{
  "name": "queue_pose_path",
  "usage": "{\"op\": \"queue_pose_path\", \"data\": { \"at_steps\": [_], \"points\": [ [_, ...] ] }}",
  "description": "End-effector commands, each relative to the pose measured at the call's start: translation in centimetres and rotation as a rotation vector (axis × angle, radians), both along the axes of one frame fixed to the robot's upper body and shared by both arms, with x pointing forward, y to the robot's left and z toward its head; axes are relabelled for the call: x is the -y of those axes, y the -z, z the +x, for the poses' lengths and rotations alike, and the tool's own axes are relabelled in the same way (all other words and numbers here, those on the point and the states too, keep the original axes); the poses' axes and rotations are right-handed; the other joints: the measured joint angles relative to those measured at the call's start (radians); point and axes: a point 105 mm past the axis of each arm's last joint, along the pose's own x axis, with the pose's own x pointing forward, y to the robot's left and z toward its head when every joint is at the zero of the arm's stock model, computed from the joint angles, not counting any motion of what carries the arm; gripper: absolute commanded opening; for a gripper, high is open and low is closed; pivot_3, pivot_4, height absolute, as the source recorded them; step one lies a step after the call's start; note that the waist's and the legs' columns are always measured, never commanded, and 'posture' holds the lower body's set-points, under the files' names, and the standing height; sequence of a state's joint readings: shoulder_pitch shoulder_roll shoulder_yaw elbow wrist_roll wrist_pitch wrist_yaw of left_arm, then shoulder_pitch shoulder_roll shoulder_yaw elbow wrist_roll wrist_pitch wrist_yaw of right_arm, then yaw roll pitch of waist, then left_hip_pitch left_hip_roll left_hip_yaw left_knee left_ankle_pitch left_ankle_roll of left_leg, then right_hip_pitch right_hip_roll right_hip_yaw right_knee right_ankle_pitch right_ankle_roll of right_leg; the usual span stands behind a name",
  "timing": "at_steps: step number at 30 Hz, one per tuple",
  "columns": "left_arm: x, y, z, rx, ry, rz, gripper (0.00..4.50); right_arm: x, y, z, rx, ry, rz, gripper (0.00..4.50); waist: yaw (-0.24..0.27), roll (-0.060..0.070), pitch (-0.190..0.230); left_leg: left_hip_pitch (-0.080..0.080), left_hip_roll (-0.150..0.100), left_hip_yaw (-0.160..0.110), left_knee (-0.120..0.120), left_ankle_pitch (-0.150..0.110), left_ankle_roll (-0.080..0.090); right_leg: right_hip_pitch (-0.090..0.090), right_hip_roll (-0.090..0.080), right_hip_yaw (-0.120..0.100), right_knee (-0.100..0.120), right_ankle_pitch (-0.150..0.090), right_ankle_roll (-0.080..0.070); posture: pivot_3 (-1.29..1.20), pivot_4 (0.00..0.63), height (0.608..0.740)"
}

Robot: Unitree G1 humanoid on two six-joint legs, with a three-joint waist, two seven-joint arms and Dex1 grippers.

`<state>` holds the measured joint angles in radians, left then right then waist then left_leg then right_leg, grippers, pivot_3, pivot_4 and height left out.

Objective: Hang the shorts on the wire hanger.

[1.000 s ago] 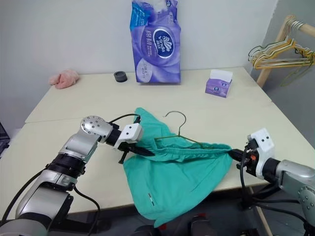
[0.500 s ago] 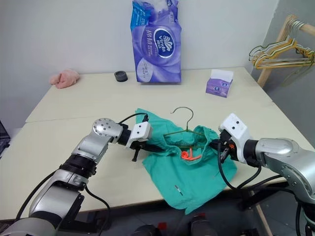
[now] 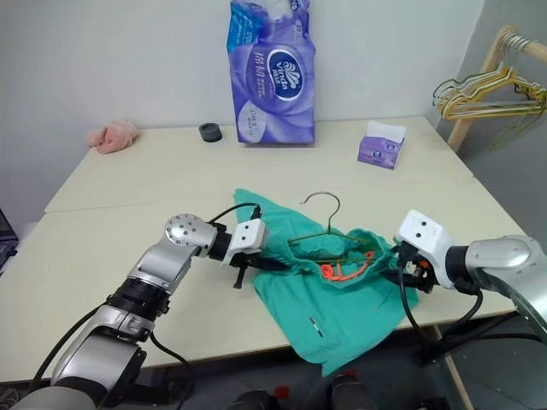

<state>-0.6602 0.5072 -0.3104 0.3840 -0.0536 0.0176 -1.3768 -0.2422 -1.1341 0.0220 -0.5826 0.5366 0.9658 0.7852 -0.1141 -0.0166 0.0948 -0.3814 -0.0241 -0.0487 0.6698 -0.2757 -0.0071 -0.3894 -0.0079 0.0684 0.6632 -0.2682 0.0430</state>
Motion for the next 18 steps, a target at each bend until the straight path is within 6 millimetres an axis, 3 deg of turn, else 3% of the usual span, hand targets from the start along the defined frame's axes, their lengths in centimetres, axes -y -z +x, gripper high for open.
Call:
{"op": "queue_pose_path", "data": {
  "at_steps": [1, 10, 18],
  "points": [
    [0.6, -1.3, 0.1, 0.043, 0.021, -0.029, 0.01, 1.1, -0.3, 0.6, 0.046, 0.018, -0.033, 2.98, -0.001, 0.0, 0.0, 0.0, 0.0, 0.0, 0.0, 0.0, 0.0, 0.0, 0.0, 0.0, 0.0, 0.0, 0.0, -0.2, 0.069, 0.74],
    [0.5, -1.2, -0.2, 0.038, 0.039, -0.008, 0.01, 1.4, 0.7, 2.4, 0.063, 0.016, -0.051, 2.98, -0.004, 0.0, 0.0, 0.001, 0.0, 0.0, 0.0, 0.0, 0.0, 0.0, 0.0, 0.0, 0.0, 0.0, 0.0, -0.2, 0.068, 0.74],
    [0.5, -1.4, -0.2, 0.04, 0.038, -0.014, 0.01, -0.3, 1.3, 3.8, 0.033, -0.084, -0.052, 2.98, -0.006, 0.0, 0.0, 0.0, 0.0, 0.0, 0.0, 0.0, 0.0, 0.0, 0.0, 0.0, 0.0, 0.003, -0.005, -0.19, 0.063, 0.74]
  ]
}}
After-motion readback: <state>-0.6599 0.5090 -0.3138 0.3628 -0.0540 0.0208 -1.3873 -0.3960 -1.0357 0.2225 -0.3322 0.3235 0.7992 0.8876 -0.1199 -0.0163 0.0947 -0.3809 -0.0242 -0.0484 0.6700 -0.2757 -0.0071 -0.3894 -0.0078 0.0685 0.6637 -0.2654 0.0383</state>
